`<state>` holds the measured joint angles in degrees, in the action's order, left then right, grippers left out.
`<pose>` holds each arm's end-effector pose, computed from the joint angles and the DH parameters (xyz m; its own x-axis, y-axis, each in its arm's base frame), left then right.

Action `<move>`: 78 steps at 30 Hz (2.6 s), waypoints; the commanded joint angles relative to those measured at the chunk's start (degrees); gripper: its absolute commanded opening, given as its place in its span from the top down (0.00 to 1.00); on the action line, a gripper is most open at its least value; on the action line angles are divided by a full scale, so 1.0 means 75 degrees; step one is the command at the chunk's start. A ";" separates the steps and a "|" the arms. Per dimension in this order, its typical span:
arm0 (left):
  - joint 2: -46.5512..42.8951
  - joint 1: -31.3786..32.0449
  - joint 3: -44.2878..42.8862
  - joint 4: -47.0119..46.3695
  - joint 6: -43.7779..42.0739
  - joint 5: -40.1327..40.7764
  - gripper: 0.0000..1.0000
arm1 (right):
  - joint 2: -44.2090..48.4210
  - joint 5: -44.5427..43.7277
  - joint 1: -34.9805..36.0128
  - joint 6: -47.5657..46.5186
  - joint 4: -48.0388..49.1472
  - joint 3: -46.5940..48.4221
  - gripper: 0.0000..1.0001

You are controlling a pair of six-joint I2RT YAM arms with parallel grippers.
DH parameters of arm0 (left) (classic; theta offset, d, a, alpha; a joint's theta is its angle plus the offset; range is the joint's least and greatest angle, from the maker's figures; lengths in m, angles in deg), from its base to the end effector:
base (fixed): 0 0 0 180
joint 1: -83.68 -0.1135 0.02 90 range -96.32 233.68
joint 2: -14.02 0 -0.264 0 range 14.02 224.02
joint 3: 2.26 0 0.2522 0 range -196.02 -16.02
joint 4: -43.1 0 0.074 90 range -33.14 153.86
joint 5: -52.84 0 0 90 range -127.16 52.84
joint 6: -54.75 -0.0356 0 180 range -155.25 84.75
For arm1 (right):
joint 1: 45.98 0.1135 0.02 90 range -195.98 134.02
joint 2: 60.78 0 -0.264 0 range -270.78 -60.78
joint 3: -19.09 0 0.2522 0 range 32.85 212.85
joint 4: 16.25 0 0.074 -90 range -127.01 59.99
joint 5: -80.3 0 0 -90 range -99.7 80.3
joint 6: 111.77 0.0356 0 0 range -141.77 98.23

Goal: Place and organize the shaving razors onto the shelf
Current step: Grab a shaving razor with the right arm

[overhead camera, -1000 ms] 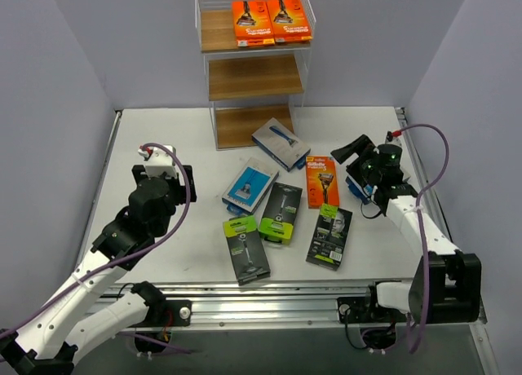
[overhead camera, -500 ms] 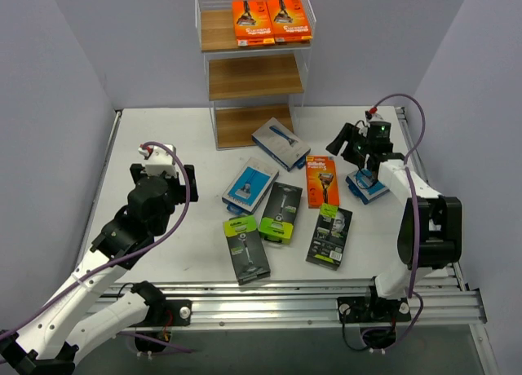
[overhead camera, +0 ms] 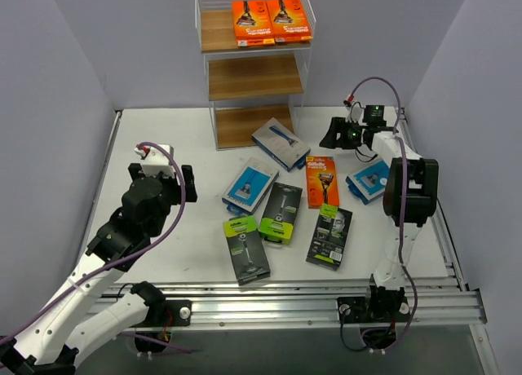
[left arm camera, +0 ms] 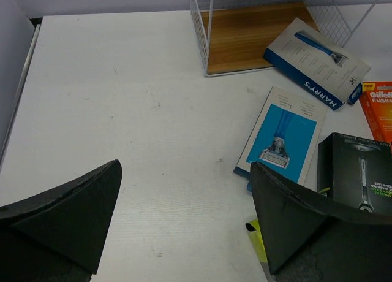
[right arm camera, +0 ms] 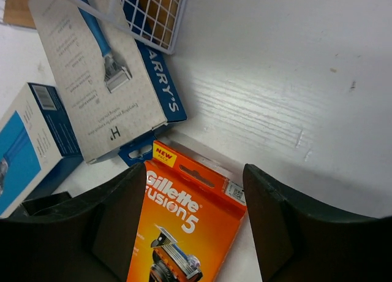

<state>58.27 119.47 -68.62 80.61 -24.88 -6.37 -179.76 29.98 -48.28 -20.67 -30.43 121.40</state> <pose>0.1448 -0.0819 0.3649 -0.2303 -0.0246 -0.9728 0.0616 0.9973 -0.0398 0.4771 0.0036 0.2201 -0.5222 0.0358 -0.8521 -0.5069 0.7905 0.3438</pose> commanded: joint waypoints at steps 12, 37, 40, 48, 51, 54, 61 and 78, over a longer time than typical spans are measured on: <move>0.0170 -0.0190 -0.0299 -0.0272 0.0058 -0.0729 0.06 | -0.1702 0.2044 -0.0149 -0.1869 -0.1993 0.2020 0.54; 0.0311 -0.0389 -0.0311 -0.0260 0.0141 -0.0952 0.06 | -0.2394 0.3076 -0.0361 -0.2889 -0.3119 0.2618 0.51; 0.0323 -0.0378 -0.0311 -0.0272 0.0152 -0.0988 0.06 | -0.2534 0.3169 -0.0361 -0.3145 -0.3341 0.2747 0.50; 0.0381 -0.0378 -0.0323 -0.0237 0.0152 -0.0999 0.06 | -0.2781 0.3392 -0.0361 -0.3802 -0.4078 0.3005 0.54; 0.0381 -0.0389 -0.0323 -0.0248 0.0152 -0.0988 0.06 | -0.2839 0.3486 -0.0361 -0.3932 -0.4162 0.3005 0.54; 0.0393 -0.0389 -0.0323 -0.0248 0.0164 -0.1011 0.06 | -0.2933 0.3556 -0.0361 -0.4002 -0.4232 0.3076 0.57; 0.0393 -0.0401 -0.0323 -0.0237 0.0164 -0.0988 0.06 | -0.3004 0.3779 -0.0361 -0.4471 -0.4724 0.3181 0.68; 0.0229 -0.0389 -0.0311 -0.0237 0.0187 -0.0999 0.06 | -0.0627 0.3453 -0.0279 -0.1298 -0.1340 0.1214 1.00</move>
<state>60.76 116.89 -68.62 80.35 -23.85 -13.43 -193.31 56.84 -51.15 -40.53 -49.73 132.55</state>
